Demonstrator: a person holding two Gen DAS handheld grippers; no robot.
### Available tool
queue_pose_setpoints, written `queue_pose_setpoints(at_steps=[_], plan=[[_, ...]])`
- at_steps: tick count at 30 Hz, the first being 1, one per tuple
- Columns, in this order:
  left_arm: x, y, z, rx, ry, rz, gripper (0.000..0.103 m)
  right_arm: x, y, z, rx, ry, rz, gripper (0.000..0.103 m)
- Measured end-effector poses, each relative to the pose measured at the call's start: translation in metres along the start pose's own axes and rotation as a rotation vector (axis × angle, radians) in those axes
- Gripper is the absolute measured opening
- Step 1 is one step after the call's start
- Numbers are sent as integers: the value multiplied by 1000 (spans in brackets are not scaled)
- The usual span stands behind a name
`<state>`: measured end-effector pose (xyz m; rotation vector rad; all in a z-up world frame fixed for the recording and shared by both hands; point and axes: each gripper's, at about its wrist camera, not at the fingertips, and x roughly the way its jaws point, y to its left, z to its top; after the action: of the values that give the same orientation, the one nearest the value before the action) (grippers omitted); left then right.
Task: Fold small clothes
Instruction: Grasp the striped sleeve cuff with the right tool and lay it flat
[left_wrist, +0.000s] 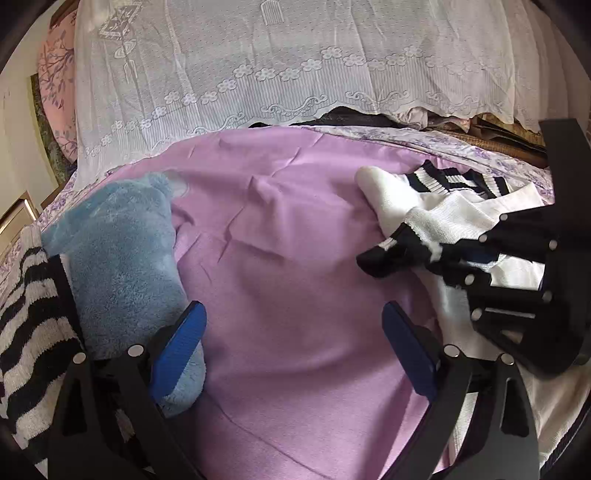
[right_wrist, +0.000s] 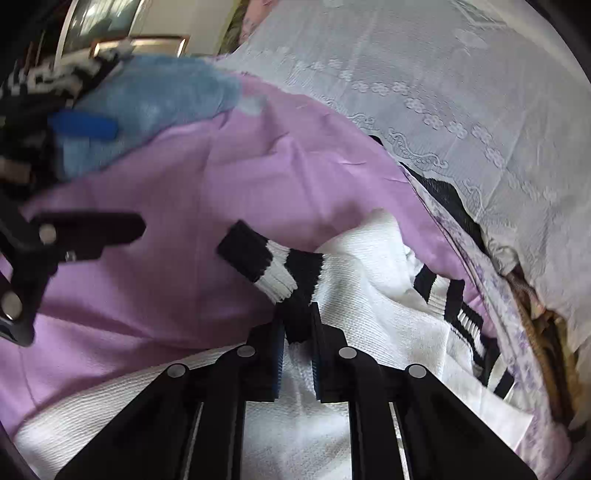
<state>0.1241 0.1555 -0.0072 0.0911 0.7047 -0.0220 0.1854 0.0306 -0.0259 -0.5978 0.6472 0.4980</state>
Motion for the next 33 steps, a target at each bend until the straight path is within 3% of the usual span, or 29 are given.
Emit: queue_pose_setpoints(at_steps=[2, 6, 8, 12, 15, 20, 22, 25, 30, 33], plan=[[-7, -11, 2, 26, -33, -19, 94, -17, -43, -4, 180, -47, 18, 12], [-5, -60, 16, 121, -61, -8, 94, -47, -134, -32, 596, -156, 197, 12], [2, -90, 25, 171, -55, -30, 94, -55, -164, -48, 743, -211, 269, 12], [14, -147, 36, 287, -58, -70, 94, -67, -195, -68, 874, -297, 324, 12], [28, -170, 39, 299, -41, -88, 94, -79, -215, -75, 920, -367, 331, 12], [66, -177, 51, 191, -3, 132, 94, -86, -240, -84, 956, -399, 304, 12], [78, -166, 53, 120, 40, 195, 94, -87, -250, -96, 996, -397, 286, 12], [74, -141, 52, 1, 43, 196, 94, -85, -259, -119, 1022, -356, 219, 12], [74, -124, 42, -42, 112, 99, 98, -48, -260, -184, 1094, -114, 96, 12], [73, -119, 40, -50, 118, 104, 99, -27, -263, -222, 1204, -27, 169, 12]])
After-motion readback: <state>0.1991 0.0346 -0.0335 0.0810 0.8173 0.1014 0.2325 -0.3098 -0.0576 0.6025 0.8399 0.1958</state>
